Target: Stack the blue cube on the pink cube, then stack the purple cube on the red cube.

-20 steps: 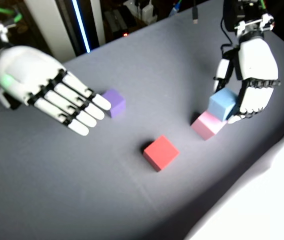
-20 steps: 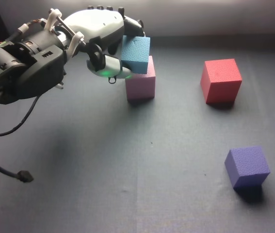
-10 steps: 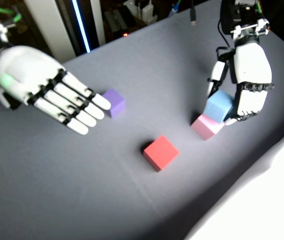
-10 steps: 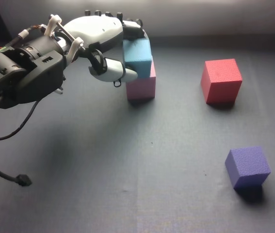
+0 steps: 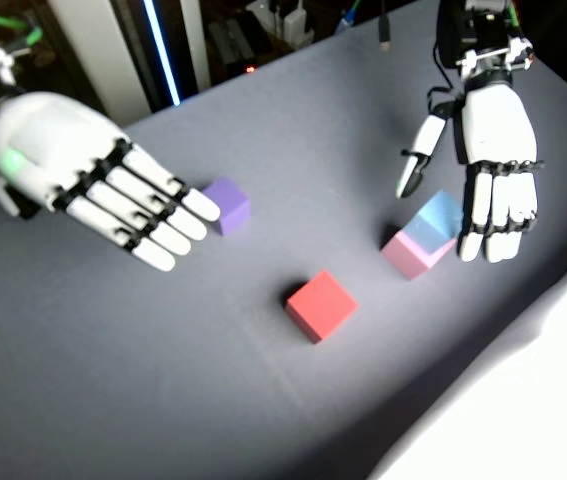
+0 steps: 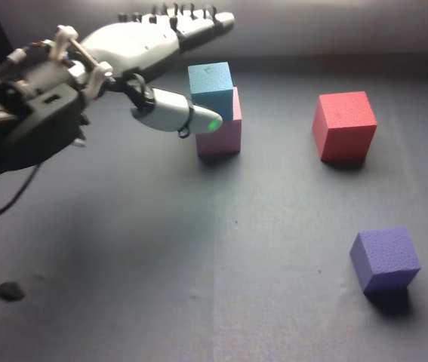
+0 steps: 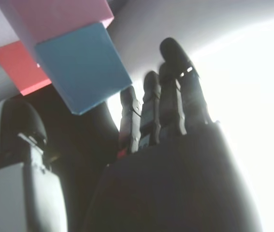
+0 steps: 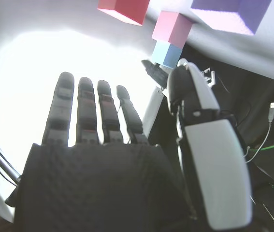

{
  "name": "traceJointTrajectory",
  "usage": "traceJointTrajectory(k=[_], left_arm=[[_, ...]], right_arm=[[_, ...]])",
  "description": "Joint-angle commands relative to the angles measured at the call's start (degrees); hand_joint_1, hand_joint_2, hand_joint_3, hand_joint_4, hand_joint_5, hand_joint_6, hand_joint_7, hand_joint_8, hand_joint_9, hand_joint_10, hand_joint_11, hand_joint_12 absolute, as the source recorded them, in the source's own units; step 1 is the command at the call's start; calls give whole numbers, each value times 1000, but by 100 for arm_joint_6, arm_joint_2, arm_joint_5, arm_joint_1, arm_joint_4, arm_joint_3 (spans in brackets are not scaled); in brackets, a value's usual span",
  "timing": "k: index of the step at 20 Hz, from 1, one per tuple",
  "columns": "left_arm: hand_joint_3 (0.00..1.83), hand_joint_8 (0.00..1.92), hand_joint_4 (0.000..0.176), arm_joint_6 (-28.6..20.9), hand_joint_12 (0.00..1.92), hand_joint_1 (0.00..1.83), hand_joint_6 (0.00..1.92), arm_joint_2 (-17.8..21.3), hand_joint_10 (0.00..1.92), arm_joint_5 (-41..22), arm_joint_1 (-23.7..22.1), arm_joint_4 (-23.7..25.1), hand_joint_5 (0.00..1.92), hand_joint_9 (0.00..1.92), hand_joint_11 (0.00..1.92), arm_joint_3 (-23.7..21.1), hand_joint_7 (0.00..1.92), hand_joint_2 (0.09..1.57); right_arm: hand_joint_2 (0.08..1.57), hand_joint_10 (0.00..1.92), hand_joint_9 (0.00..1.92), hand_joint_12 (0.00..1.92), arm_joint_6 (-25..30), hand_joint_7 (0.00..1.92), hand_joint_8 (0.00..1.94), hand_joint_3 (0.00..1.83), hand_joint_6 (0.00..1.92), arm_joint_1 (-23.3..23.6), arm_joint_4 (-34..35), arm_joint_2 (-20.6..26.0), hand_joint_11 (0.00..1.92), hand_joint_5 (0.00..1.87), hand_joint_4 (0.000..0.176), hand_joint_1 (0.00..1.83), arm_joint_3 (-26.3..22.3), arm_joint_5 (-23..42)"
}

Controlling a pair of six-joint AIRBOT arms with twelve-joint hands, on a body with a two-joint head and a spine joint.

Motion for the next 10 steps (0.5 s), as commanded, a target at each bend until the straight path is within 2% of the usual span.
traceJointTrajectory(k=[1,3,5,6,7,9,10], left_arm=[[0,0,175,58,0,450,0,153,0,-1030,14,-67,0,0,0,-114,0,994],[0,0,176,82,0,491,0,454,0,-1534,167,-82,0,0,0,-465,0,994],[18,0,176,82,0,295,0,763,0,-2081,387,-74,0,0,0,-831,0,1069],[56,0,176,82,0,150,0,889,0,-2347,501,-64,0,0,0,-975,0,1163],[33,0,175,80,0,124,0,1072,0,-2739,693,-64,0,0,0,-1191,0,1228],[22,0,171,40,0,345,0,1280,0,-3234,941,-85,0,0,0,-1430,0,1267],[24,0,175,-5,0,430,0,1413,0,-3536,1145,-125,0,0,0,-1572,0,1290]], right_arm=[[1254,0,0,25,104,0,0,0,0,7,-175,7,0,0,0,734,12,698],[1238,0,0,31,334,0,0,0,0,7,-326,32,6,0,0,699,57,648],[1208,0,0,0,603,0,0,0,0,14,-449,43,0,0,0,712,146,476],[1200,0,0,0,697,0,0,0,0,36,-529,44,0,0,0,709,194,355],[1196,0,0,0,715,0,0,0,0,103,-620,42,0,0,0,717,224,166],[1173,0,0,0,715,0,0,0,0,227,-709,1,0,0,0,698,284,-115],[1145,0,0,0,728,0,0,0,0,323,-758,-80,0,0,0,727,353,-310]])
